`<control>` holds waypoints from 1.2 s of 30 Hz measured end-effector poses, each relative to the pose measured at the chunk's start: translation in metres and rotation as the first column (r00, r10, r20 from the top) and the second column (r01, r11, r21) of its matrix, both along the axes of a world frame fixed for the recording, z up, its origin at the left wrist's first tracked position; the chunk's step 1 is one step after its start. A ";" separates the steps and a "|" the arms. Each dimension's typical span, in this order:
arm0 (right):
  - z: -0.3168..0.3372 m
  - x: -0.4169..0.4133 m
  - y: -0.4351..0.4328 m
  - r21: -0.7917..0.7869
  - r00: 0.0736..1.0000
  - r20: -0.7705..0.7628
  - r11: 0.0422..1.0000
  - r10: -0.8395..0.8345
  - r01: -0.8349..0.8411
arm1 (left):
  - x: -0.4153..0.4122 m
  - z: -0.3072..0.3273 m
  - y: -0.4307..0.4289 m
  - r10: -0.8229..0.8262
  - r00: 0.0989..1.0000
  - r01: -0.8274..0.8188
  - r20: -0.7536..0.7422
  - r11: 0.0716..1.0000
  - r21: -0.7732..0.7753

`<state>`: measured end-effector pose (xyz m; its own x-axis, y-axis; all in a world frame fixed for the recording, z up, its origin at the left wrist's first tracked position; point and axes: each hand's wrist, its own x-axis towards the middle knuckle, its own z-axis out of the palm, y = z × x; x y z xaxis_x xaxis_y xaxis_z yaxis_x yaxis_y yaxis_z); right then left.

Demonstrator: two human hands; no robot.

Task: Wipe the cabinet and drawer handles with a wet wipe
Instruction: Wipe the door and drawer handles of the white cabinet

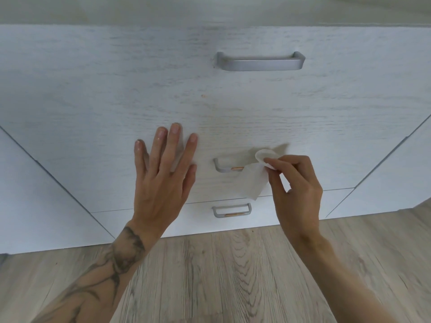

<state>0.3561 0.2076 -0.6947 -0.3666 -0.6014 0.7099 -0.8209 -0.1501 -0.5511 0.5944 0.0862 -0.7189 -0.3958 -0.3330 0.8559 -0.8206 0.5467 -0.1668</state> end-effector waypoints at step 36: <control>0.012 0.012 -0.021 -0.012 0.962 -0.241 0.990 0.133 -0.139 | 0.003 -0.005 -0.005 0.126 0.989 -0.125 0.083 0.992 -0.024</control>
<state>0.3679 0.1862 -0.6829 -0.1007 -0.6122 0.7843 -0.8987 -0.2821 -0.3356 0.5974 0.0807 -0.7241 -0.4224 -0.3686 0.8281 -0.8653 0.4361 -0.2472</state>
